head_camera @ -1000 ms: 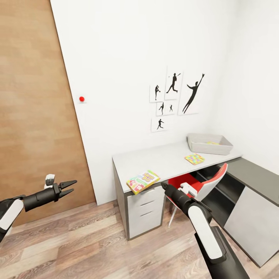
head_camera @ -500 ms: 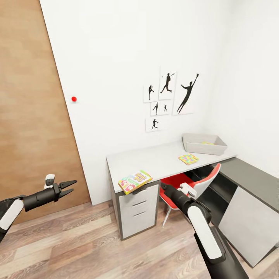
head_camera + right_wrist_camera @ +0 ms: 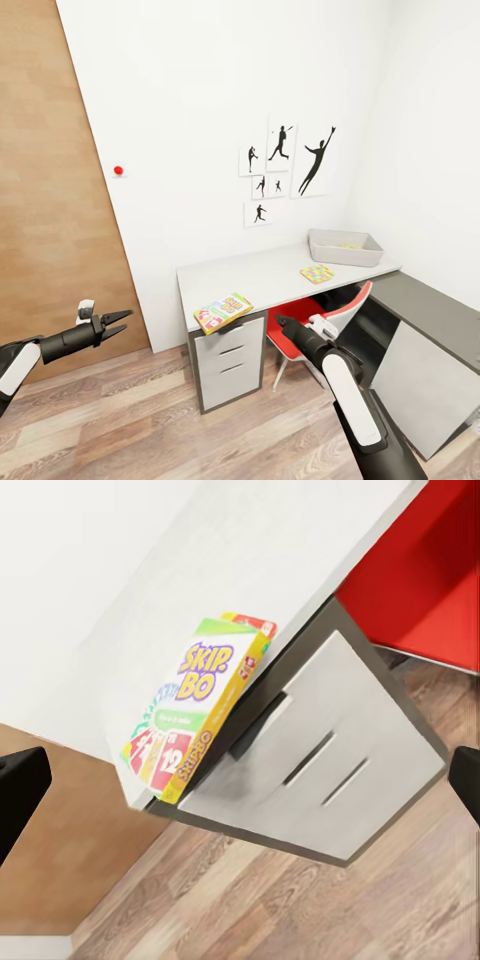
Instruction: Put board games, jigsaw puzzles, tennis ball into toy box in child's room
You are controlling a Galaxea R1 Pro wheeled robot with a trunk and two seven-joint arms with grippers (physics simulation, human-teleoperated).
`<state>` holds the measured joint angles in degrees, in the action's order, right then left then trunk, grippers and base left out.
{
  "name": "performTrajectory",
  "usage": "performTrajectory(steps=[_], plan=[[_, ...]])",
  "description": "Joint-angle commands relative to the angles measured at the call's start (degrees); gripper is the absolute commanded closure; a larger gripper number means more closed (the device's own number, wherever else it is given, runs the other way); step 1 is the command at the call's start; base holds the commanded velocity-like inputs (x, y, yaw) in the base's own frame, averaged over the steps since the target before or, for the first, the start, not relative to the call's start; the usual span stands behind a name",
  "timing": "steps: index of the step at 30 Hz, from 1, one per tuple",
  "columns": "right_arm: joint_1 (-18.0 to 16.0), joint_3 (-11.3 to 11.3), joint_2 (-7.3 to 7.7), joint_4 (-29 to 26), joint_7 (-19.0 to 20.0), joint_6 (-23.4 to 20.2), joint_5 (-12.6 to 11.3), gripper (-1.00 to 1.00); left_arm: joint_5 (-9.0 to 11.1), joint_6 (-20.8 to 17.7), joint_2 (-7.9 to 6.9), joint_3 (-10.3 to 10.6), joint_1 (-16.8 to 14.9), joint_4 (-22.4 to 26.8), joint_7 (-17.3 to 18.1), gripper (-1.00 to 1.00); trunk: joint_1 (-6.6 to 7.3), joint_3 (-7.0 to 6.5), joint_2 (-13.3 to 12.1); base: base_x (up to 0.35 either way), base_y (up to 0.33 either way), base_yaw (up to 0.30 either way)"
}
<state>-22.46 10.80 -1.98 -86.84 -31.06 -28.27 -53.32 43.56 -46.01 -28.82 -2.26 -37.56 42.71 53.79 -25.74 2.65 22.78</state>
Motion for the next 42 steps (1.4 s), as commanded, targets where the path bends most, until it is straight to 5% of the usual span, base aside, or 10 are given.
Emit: performTrajectory(steps=[1, 42], plan=[[-0.08, 0.00, -0.01, -0.08, -0.50, -0.08, -0.46, -1.00, 0.13, -0.33, -0.01, -0.02, -0.06, 0.00, 0.04, -1.00, -0.04, 0.14, 0.14, 0.000, -0.146, 0.000], [-0.09, -0.07, 0.19, -0.08, -0.49, -0.11, -0.47, -1.00, 0.60, -0.87, 0.08, -0.39, -0.06, 0.00, -0.46, -1.00, -0.04, 0.14, 0.14, 0.001, -0.012, 0.000]])
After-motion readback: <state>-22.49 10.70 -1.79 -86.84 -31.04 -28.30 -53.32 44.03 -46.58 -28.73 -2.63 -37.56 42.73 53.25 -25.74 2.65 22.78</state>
